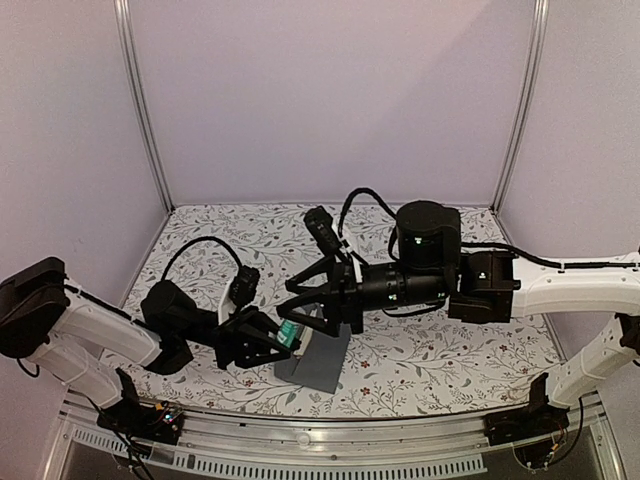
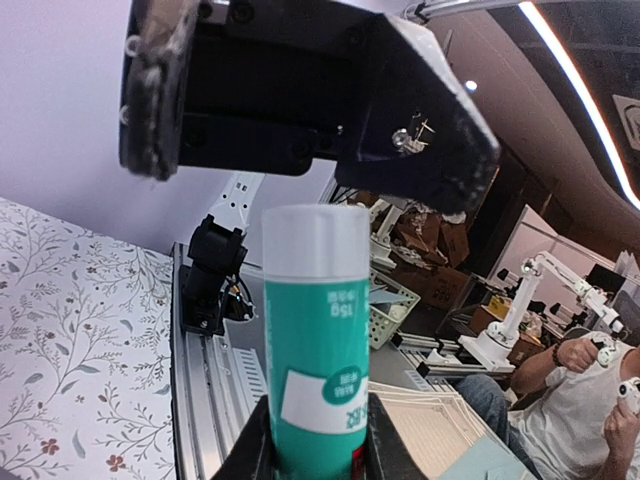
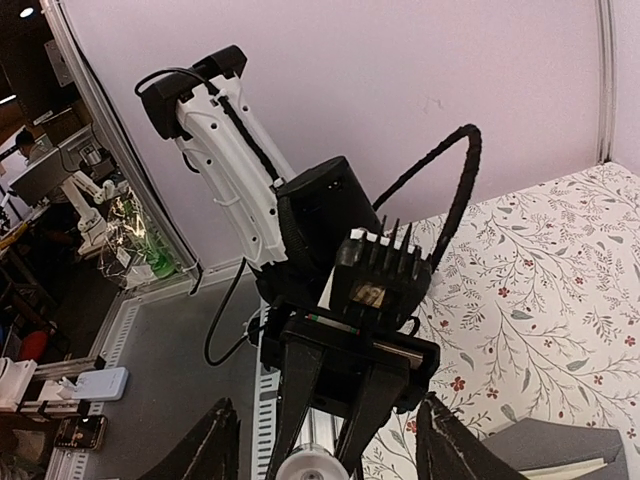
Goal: Place the letter into the envelope and seal it
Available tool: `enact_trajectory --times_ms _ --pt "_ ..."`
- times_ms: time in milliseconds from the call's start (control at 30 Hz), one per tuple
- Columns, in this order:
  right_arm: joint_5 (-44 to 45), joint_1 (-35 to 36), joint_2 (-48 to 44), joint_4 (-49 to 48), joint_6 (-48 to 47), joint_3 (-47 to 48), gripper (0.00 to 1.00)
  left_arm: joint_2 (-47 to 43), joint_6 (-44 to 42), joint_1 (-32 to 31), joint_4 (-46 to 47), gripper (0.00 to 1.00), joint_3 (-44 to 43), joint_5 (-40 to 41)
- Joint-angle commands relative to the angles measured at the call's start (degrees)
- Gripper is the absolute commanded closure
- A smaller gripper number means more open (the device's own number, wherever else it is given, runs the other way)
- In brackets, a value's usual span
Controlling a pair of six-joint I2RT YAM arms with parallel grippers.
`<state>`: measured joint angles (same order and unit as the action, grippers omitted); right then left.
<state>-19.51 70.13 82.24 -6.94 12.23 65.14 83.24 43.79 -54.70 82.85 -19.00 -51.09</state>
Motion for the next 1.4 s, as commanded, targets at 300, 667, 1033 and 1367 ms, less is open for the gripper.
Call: enact_trajectory --times_ms 300,667,1033,1367 --pt "-0.2 1.4 1.7 -2.7 0.7 1.9 0.58 -6.1 -1.5 0.8 7.1 1.00 3.0 2.5" --pt "-0.7 1.7 2.9 -2.7 0.8 2.7 0.81 -8.4 -3.0 0.8 5.0 1.00 3.8 3.7" --pt "3.4 2.1 4.9 1.9 3.9 5.8 1.00 -11.8 -8.3 0.8 -4.7 1.00 4.0 10.1" --pt "24.5 4.0 12.6 16.2 12.9 16.0 1.00 -20.4 -15.9 0.9 -20.3 1.00 5.1 25.6"
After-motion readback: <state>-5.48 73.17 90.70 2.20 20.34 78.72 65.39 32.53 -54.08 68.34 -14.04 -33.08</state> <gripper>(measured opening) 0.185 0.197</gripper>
